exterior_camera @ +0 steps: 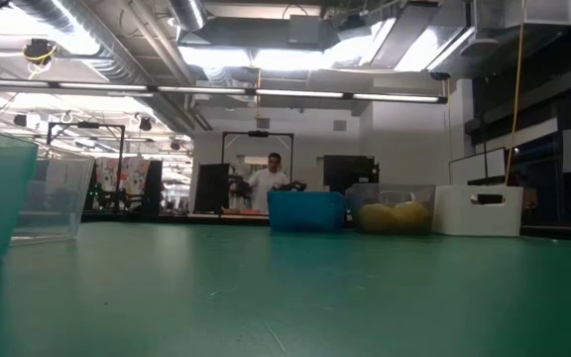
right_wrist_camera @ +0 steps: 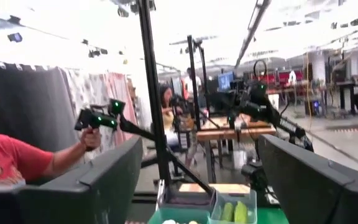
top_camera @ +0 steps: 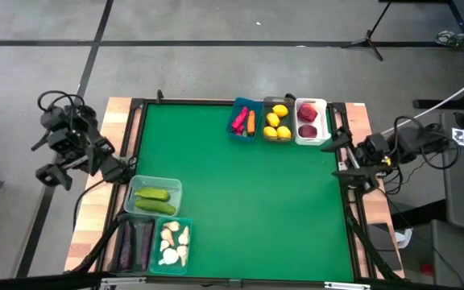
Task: Sort produce into baskets
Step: Return to Home Position
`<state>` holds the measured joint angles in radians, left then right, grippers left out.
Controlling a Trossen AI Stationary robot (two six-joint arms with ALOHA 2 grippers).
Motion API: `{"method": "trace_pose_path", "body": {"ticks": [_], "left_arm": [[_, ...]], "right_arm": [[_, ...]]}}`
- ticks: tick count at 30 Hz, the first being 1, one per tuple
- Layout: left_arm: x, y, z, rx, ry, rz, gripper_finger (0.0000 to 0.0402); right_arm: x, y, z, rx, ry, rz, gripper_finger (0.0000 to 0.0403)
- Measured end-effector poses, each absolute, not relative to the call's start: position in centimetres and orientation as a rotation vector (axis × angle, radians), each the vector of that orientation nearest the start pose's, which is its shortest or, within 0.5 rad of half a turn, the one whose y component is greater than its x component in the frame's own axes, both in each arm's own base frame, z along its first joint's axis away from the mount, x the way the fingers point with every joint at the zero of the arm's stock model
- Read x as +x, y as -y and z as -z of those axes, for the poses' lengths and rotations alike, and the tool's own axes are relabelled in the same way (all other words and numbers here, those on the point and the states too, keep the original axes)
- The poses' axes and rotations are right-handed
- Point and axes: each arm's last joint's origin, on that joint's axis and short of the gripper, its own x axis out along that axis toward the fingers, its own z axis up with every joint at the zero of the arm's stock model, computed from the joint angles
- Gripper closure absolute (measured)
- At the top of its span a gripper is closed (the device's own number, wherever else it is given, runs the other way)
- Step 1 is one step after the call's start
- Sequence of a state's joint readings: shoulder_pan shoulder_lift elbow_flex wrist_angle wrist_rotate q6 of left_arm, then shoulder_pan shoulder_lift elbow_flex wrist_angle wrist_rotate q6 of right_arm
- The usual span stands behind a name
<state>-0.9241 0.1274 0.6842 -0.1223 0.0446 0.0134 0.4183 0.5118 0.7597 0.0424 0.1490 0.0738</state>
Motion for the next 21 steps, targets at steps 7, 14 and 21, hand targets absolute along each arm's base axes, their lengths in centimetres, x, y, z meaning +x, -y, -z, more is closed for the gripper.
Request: {"method": "trace_pose_path", "body": {"ticks": [7,14,21], "left_arm": [[-0.2,0.0,-35.0,-0.178,0.447,0.945,0.0105],[-0.8,-0.7,-35.3,-0.192,0.432,0.975,0.0105],[0.2,0.7,-33.5,-0.099,0.385,0.987,0.0105]], "right_arm": [[7.3,-2.7,-35.8,0.183,0.341,-0.254,0.0084],[6.2,-2.2,-34.4,0.196,0.347,-0.24,0.0084],[6.1,-1.9,-31.5,0.235,0.298,-0.167,0.0084]]}}
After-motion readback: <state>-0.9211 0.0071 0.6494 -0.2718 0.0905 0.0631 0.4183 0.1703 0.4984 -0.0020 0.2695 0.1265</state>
